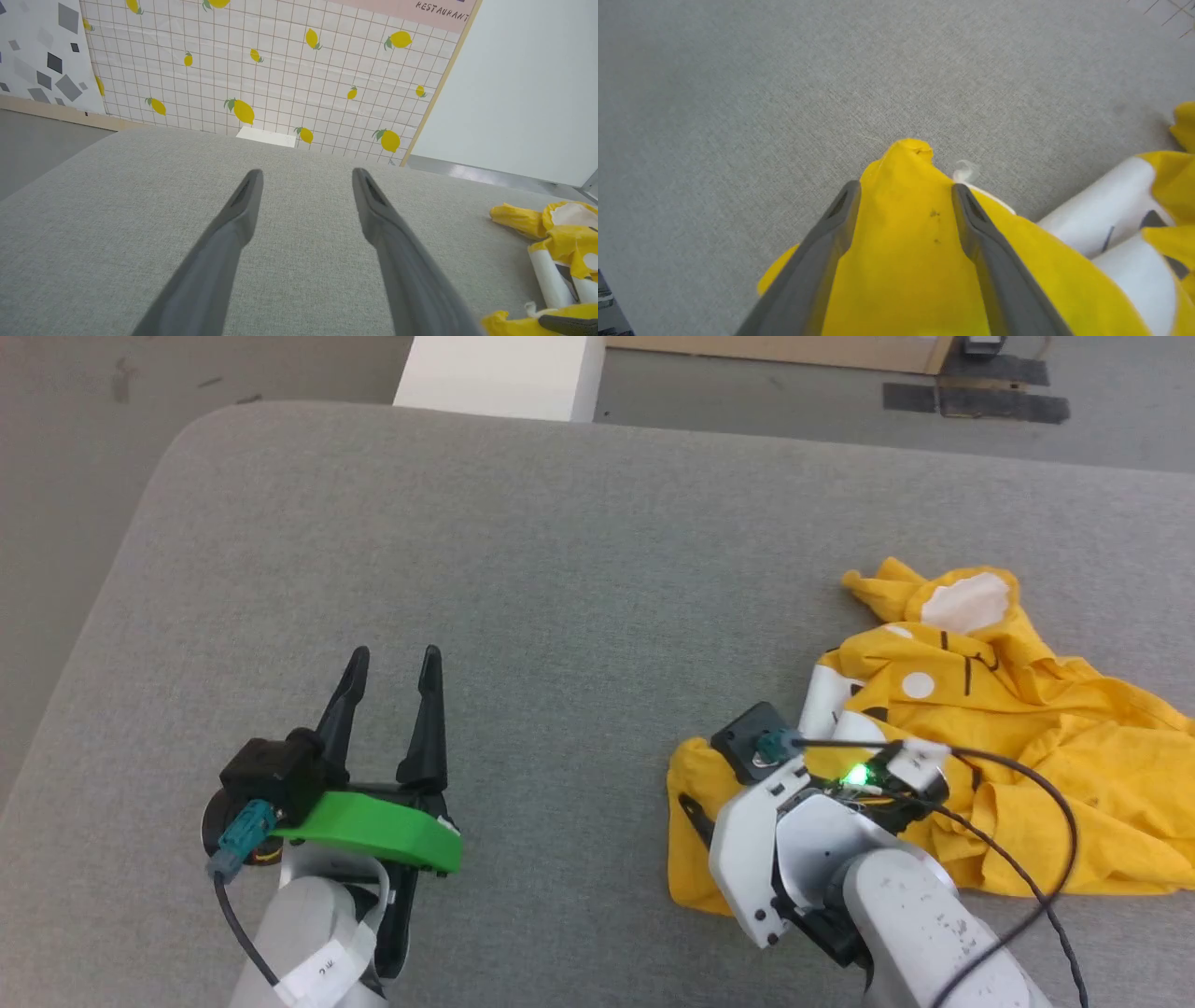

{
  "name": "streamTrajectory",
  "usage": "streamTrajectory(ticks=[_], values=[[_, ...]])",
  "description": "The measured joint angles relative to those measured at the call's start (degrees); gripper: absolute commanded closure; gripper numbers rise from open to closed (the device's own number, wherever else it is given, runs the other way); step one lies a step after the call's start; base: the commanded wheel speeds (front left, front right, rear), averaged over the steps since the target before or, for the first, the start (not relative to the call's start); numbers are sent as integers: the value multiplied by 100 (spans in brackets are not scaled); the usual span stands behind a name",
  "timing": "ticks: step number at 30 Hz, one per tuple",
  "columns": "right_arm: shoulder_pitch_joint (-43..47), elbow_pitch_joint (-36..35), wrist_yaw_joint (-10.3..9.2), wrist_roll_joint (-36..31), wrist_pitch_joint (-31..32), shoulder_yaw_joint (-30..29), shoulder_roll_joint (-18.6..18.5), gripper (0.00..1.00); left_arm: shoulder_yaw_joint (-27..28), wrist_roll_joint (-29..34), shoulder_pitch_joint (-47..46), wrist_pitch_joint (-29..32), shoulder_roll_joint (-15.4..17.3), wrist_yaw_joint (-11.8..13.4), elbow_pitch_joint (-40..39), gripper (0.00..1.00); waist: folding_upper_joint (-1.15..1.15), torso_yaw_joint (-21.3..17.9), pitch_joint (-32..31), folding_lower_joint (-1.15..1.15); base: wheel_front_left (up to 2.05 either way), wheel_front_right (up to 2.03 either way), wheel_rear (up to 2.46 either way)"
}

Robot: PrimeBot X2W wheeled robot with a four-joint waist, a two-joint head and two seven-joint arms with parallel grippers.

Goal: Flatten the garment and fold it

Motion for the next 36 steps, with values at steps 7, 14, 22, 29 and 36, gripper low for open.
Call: streamTrajectory(ticks=[7, 14, 22, 29, 36], values=[[-361, 621, -1, 46, 975, -19, 48, 64, -80, -65, -89, 0, 0, 0, 19, 0, 0, 247, 165, 0, 0, 0, 0], [113, 223, 0, 610, 524, -592, 76, 100, -42, -58, -56, 0, 0, 1, 105, 0, 0, 313, 60, 0, 0, 0, 0], [2192, -1934, -1, 680, 654, -2798, 89, 100, 191, 53, 152, 0, 1, 8, 83, 0, 0, 39, -240, 0, 0, 0, 0], [2942, -2232, -1, 652, 828, -4515, 77, 0, 266, 107, 166, 0, 0, 4, 27, 0, 0, -352, -336, 0, 0, 0, 0], [2371, -2314, -1, 873, -337, -4802, 78, 0, 211, 202, 162, 0, -1, -12, 32, 0, 0, -498, -385, 0, 0, 0, 0]])
